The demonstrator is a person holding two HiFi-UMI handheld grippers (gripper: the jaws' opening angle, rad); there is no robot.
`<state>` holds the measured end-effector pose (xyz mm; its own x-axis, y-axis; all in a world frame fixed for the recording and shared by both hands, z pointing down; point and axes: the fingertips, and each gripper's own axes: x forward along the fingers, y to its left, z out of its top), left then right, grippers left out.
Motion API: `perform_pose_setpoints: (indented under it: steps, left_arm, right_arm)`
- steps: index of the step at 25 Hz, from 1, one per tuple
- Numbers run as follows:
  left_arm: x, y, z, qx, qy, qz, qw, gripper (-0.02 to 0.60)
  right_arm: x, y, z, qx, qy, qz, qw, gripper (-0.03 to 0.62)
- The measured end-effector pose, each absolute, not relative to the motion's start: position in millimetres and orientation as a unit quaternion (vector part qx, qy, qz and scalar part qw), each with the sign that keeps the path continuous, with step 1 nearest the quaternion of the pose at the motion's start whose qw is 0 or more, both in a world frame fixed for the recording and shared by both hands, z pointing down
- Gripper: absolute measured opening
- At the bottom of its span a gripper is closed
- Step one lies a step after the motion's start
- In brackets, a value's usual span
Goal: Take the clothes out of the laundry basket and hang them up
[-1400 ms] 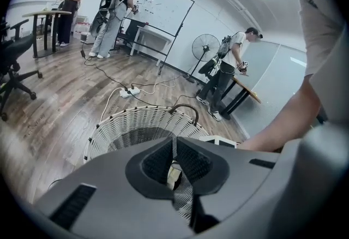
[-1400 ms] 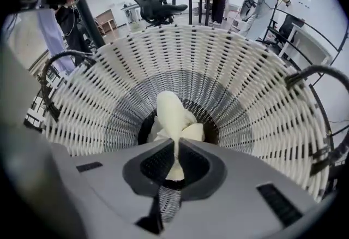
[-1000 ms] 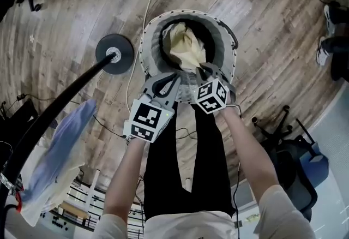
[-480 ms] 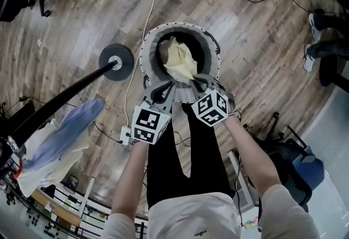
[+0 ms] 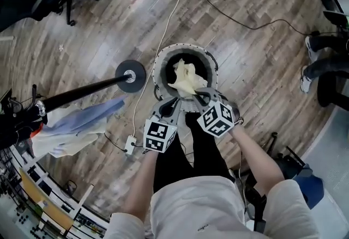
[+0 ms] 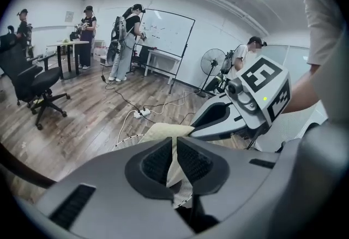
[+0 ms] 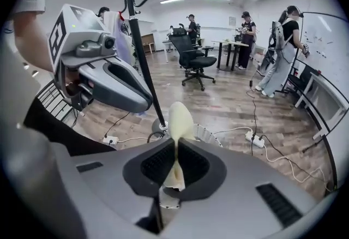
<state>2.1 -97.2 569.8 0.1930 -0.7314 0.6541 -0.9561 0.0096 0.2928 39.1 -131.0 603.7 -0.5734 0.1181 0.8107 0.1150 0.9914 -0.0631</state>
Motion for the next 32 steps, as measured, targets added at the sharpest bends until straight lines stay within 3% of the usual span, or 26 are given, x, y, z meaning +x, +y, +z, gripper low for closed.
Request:
perform_pose_setpoints:
  steps: [16,19,32]
  left_arm:
    - [4,-101,422,0.735,-0.621,0.187,0.196,0.041]
    - [-2,-96,406,0.733,-0.626,0.203,0.171,0.129]
    - [-55,-41,350,0.699,-0.659,0.261,0.091,0.153]
  right_arm:
    - [16,-126,443,-0.158,-0.898,-0.079,0.402,0.026]
    - [6,-117,419,-0.175,-0.900,-0.096,0.386,0.026]
    - [-54,-46,329,-0.225,-0.909,-0.144,0.320,0.026]
